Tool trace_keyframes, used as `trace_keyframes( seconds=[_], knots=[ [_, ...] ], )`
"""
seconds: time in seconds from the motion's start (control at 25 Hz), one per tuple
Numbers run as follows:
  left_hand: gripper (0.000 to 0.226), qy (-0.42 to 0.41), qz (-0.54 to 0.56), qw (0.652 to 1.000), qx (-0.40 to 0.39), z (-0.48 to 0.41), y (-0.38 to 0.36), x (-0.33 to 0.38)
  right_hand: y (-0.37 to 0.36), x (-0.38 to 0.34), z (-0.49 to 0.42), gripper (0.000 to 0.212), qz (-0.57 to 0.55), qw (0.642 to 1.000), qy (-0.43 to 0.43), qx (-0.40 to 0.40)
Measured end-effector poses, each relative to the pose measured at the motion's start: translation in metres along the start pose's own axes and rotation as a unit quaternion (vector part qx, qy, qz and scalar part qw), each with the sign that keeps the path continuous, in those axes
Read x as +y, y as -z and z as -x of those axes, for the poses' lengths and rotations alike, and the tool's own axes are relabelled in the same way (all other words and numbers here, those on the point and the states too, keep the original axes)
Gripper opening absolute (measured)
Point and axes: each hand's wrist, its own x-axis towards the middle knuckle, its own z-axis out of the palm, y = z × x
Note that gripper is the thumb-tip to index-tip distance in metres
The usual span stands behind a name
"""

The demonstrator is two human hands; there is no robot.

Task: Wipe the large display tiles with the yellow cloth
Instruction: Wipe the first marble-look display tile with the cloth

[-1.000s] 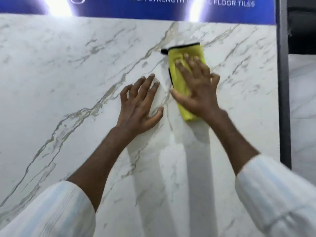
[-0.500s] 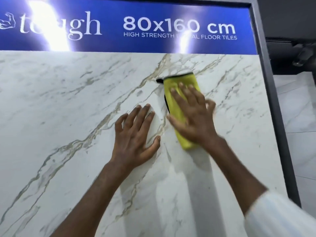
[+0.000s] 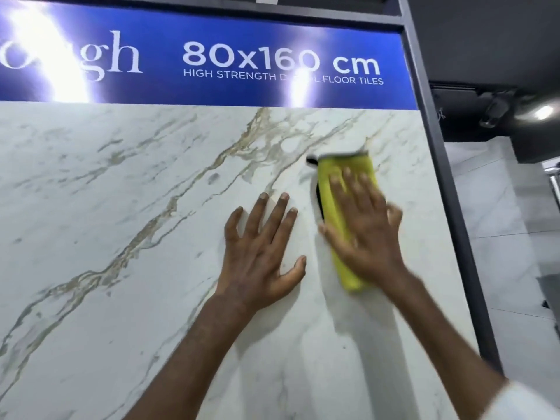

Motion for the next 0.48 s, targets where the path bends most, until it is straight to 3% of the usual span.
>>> trace_keyframes(
  seconds=[0.16,0.48],
  knots=[
    [0.073,-0.004,-0.014,1.000,0.012,0.000,-0.005,-0.001,0.003,-0.006,0.102,0.074,-0.015,0.999,0.042,0.002],
    [0.073,-0.010,-0.028,1.000,-0.003,0.005,-0.006,-0.003,-0.005,0.020,-0.081,0.080,-0.011,1.000,-0.004,-0.009]
  ],
)
